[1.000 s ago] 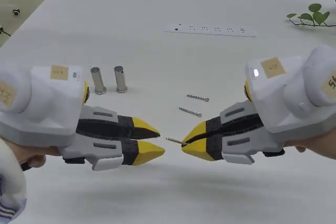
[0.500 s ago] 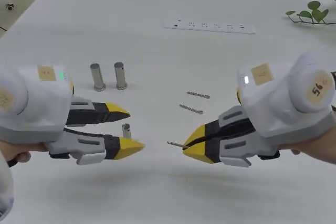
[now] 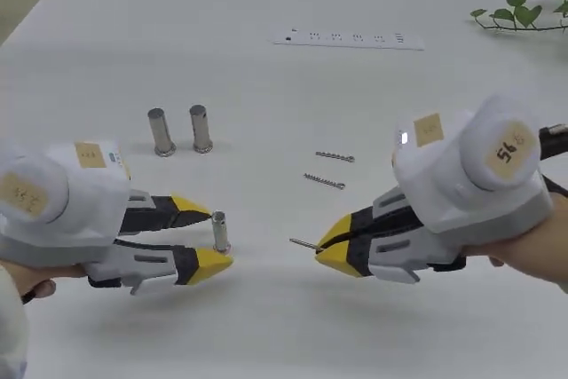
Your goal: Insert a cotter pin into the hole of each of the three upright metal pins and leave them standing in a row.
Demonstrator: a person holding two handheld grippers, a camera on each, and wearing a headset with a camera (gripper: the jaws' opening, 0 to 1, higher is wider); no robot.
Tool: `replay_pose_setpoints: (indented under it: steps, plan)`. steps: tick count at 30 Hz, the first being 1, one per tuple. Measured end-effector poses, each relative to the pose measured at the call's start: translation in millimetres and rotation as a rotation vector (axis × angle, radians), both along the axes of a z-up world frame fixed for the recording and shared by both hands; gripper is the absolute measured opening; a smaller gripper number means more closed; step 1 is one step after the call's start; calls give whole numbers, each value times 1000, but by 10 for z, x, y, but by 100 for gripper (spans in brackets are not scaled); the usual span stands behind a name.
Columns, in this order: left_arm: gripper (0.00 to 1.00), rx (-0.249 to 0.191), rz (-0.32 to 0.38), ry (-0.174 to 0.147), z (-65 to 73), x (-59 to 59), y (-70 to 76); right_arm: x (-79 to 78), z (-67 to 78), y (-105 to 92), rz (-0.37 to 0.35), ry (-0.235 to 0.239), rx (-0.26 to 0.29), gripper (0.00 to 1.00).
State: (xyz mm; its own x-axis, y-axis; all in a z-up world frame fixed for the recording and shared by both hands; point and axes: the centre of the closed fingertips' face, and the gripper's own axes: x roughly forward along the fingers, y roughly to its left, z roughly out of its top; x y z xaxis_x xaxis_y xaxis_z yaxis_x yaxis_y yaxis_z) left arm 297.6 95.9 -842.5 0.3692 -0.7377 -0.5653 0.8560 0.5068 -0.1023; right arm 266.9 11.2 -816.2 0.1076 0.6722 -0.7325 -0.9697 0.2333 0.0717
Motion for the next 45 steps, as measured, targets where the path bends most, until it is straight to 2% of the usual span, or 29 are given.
replay_pose_setpoints:
  steps: [6,14,15,16,17,18,22,23,27,36,39,41,42,43,45]
  plan:
    - [29,15,-34,5,-101,-13,33,-11,-87,35,-70,25,-6,3]
    - [22,-13,-56,-17,-81,44,-34,-54,-99,147,-115,43,-4,3]
    - [19,-24,-54,-12,-80,54,-51,-55,-97,161,-120,45,-3,3]
    - [18,-48,-49,16,-80,43,-74,-58,-96,182,-124,49,-3,3]
    - [15,-56,-54,21,-78,38,-84,-61,-93,196,-125,52,-3,3]
    - [15,-49,-54,6,-80,51,-79,-63,-89,217,-126,52,-2,3]
    - [10,-45,-54,-4,-85,70,-71,-43,-73,275,-135,58,2,3]
    - [9,-31,-45,-22,-90,102,-47,-34,-67,293,-135,57,3,3]
    - [8,-25,-47,-39,-89,102,-49,12,-48,353,-141,52,7,3]
    - [8,-54,16,-42,-96,131,-48,60,-45,508,-152,42,12,3]
    - [8,-52,22,-54,-98,132,-42,83,-73,553,-162,36,9,3]
    - [8,-57,32,-53,-96,136,-41,107,-82,580,-163,21,4,3]
    - [8,-61,34,-55,-97,137,-40,142,-83,584,-157,-13,-7,3]
    - [8,-63,36,-57,-97,138,-39,151,-86,590,-154,-23,-13,3]
    - [8,-64,41,-67,-95,134,-36,160,-92,605,-156,-28,-18,3]
